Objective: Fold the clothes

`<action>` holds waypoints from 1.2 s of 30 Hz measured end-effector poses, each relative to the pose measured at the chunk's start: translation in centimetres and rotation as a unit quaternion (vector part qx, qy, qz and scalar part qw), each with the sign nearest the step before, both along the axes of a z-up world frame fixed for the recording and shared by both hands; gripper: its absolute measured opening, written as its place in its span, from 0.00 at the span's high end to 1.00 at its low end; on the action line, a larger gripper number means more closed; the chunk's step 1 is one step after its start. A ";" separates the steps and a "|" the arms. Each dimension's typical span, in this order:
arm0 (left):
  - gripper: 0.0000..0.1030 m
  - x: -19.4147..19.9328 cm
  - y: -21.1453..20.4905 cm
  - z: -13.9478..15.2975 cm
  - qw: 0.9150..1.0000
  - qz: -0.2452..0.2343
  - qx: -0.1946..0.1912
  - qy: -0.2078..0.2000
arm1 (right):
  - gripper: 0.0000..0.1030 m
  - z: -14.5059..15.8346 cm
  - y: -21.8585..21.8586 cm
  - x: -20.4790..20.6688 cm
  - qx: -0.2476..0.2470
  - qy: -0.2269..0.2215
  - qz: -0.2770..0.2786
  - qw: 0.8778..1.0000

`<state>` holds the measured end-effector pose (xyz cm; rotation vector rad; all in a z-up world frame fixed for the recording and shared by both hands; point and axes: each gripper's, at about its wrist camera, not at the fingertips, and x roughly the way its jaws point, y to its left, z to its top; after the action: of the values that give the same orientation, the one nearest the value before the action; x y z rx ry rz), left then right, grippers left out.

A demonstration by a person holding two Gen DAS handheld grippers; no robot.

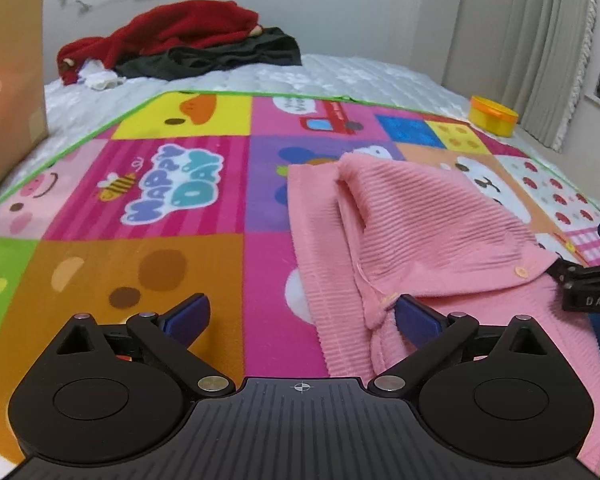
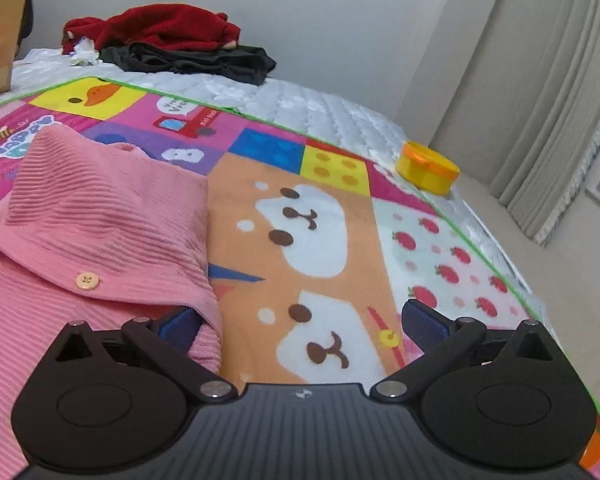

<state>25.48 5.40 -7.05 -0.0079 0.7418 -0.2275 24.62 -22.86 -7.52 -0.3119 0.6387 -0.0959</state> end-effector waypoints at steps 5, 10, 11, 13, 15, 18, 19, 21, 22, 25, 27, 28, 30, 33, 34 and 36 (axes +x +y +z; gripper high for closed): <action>0.00 -1.1 1.8 2.1 0.987 -0.064 -0.148 -0.014 | 0.00 3.3 -1.5 -1.4 0.122 -0.001 0.062 0.991; 0.00 -0.2 1.3 0.9 0.980 -0.049 -0.193 0.020 | 0.00 5.3 -2.1 -1.7 0.239 -0.032 0.095 0.966; 0.00 0.2 0.9 0.2 0.982 -0.039 -0.180 0.035 | 0.00 4.6 -1.7 -0.9 0.223 -0.021 0.081 0.971; 0.00 0.6 0.1 -0.8 0.989 -0.029 -0.135 0.056 | 0.00 2.7 -0.8 0.5 0.182 0.016 0.059 0.981; 0.00 0.7 -0.7 -1.6 0.995 -0.029 -0.070 0.064 | 0.00 0.3 0.0 1.7 0.132 0.070 0.043 0.988; 0.00 0.5 -1.2 -1.9 0.997 -0.032 -0.026 0.065 | 0.00 -1.2 0.5 2.3 0.107 0.100 0.033 0.989; 0.00 0.4 -1.1 -1.7 0.997 -0.034 -0.028 0.061 | 0.00 -1.2 0.5 2.3 0.108 0.100 0.032 0.989; 0.00 0.3 -0.3 -1.3 0.995 -0.035 -0.077 0.058 | 0.00 -1.3 0.5 2.2 0.110 0.099 0.031 0.988; 0.00 0.4 0.3 -1.1 0.991 -0.034 -0.119 0.057 | 0.00 -1.4 0.6 2.2 0.111 0.099 0.030 0.988; 0.00 0.7 0.8 -0.8 0.983 -0.031 -0.173 0.054 | 0.00 -1.5 0.4 2.1 0.114 0.098 0.031 0.988; 0.00 0.9 0.2 -1.3 0.991 -0.017 -0.121 0.057 | 0.00 -0.7 0.2 1.6 0.111 0.085 0.040 0.989; 0.00 1.0 -0.2 -1.6 0.994 -0.014 -0.092 0.058 | 0.00 0.2 0.1 1.2 0.111 0.065 0.053 0.990; 0.00 0.9 -0.8 -2.1 0.997 -0.017 -0.048 0.055 | 0.00 1.9 -0.1 0.3 0.110 0.024 0.079 0.990; 0.00 0.9 -0.9 -2.1 0.997 -0.018 -0.043 0.053 | 0.00 2.0 0.1 -0.1 0.108 0.044 0.111 0.987; 0.00 0.9 -0.8 -2.1 0.997 -0.017 -0.046 0.054 | 0.00 1.3 0.4 0.1 0.099 0.069 0.117 0.986; 0.00 0.9 -0.7 -2.1 0.997 -0.015 -0.047 0.056 | 0.00 -0.9 1.3 0.4 0.062 0.118 0.121 0.984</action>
<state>26.42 4.67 -9.11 -0.0999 0.8420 -0.2923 24.99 -21.55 -8.43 -0.2808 0.8335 0.2173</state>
